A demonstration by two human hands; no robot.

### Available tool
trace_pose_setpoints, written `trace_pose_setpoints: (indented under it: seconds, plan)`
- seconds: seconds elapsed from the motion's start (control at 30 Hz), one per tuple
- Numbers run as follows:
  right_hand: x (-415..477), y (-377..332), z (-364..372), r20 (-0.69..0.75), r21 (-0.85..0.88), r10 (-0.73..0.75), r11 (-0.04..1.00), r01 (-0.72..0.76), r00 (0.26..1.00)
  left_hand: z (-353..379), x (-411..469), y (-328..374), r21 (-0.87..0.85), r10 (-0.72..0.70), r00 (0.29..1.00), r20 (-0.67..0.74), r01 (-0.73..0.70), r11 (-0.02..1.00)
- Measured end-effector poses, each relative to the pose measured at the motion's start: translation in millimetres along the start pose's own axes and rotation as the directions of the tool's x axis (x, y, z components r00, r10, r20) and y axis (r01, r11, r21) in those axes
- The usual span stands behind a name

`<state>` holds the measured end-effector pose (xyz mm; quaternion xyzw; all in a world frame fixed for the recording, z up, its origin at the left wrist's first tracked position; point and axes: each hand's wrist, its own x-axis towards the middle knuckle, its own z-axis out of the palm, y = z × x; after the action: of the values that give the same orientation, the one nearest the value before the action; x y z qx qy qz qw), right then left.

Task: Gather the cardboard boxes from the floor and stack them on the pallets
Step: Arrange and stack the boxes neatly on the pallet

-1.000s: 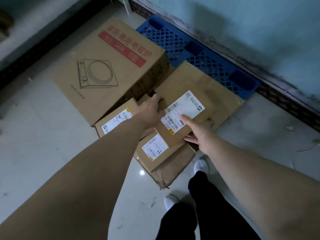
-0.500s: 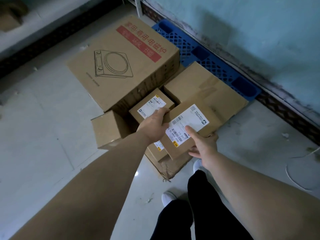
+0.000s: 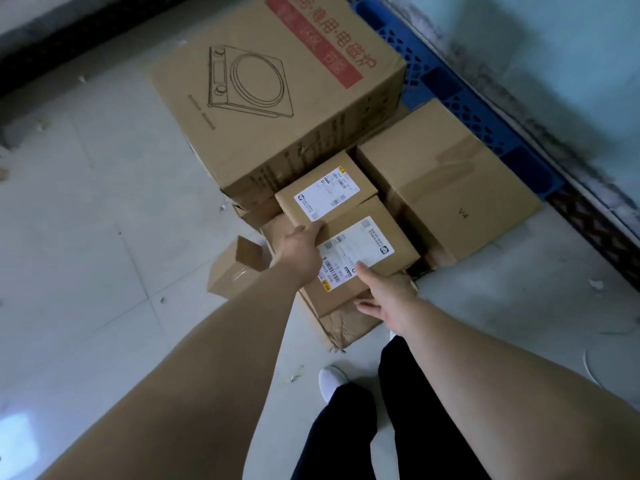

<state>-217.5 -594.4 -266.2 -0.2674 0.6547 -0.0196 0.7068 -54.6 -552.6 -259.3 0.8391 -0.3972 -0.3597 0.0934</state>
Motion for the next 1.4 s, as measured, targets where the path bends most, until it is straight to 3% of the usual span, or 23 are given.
trace_pose_setpoints:
  seconds: [0.2,0.37,0.87,1.03,1.17,1.4]
  plan:
    - [-31,-6,-4,0.058,-0.295,0.05,0.955,-0.031,0.997,-22,-29,-9,-0.069,-0.108,0.989,-0.1,0.102,0.992]
    - [-69,-1,-4,0.044,-0.474,0.092,0.879,-0.06,0.995,-47,-77,-8,-0.09,-0.041,0.989,-0.14,0.028,0.996]
    - [-119,65,14,0.099,-0.557,-0.02,0.828,0.072,0.995,-4,-210,-58,-0.261,-0.277,0.951,-0.136,0.236,0.936]
    - [-121,78,88,0.134,-0.593,-0.006,0.801,0.085,0.991,-31,-220,-119,-0.178,-0.31,0.947,-0.087,0.291,0.94]
    - [-106,85,189,0.148,-0.566,-0.086,0.809,0.156,0.985,-75,-211,-200,-0.149,-0.339,0.937,-0.088,0.324,0.934]
    - [-69,110,355,0.139,-0.585,-0.048,0.802,0.121,0.989,-152,-171,-353,-0.128,-0.41,0.912,0.015,0.408,0.904]
